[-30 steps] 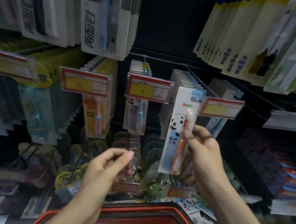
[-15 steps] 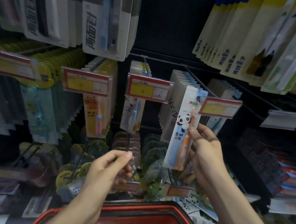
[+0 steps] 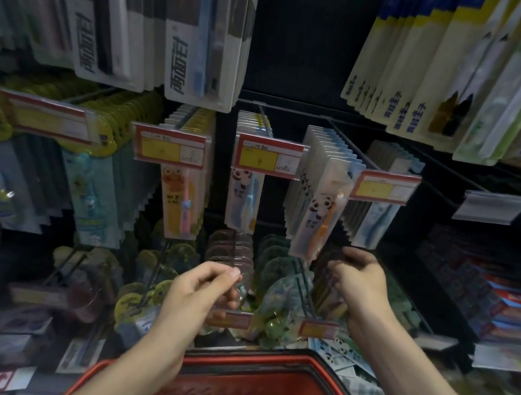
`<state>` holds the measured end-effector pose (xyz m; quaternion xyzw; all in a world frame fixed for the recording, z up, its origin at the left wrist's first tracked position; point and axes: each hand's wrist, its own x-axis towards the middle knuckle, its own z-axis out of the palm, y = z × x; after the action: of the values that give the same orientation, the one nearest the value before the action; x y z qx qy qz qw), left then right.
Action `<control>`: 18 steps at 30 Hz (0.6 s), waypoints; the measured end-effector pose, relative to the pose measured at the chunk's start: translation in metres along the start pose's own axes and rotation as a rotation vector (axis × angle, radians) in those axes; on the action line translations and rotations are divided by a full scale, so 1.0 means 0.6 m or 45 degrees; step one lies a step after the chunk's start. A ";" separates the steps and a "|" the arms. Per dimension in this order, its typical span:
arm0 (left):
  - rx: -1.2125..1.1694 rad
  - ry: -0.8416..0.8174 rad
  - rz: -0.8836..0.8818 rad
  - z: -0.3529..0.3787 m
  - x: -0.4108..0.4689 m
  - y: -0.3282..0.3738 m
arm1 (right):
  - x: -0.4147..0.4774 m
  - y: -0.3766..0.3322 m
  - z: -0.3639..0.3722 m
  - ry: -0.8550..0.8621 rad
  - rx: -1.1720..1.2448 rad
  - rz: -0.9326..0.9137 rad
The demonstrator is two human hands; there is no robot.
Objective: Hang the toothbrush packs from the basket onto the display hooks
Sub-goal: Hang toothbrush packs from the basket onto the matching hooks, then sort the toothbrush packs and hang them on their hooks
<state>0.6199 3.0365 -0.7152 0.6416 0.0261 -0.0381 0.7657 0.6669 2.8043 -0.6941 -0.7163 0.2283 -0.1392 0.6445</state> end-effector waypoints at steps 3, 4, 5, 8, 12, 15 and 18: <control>0.069 -0.006 0.036 -0.007 -0.005 -0.004 | -0.030 0.002 -0.007 -0.099 -0.150 -0.011; 0.106 -0.013 0.053 -0.010 -0.008 -0.006 | -0.042 0.003 -0.008 -0.140 -0.187 -0.026; 0.157 -0.022 0.078 -0.014 -0.010 -0.009 | -0.054 0.005 -0.010 -0.182 -0.220 -0.043; 0.380 -0.063 0.202 -0.025 -0.020 -0.019 | -0.084 0.016 -0.008 -0.288 -0.367 -0.137; 0.779 -0.201 0.365 -0.041 -0.040 -0.037 | -0.114 0.045 -0.001 -0.400 -0.581 -0.305; 1.212 -0.263 0.491 -0.064 -0.058 -0.059 | -0.141 0.079 0.004 -0.503 -0.731 -0.395; 1.539 -0.350 0.494 -0.088 -0.084 -0.084 | -0.177 0.118 0.005 -0.622 -0.903 -0.495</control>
<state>0.5653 3.0812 -0.7695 0.9417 -0.2147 0.0114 0.2588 0.5666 2.8561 -0.7542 -0.9334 -0.0349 0.0021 0.3570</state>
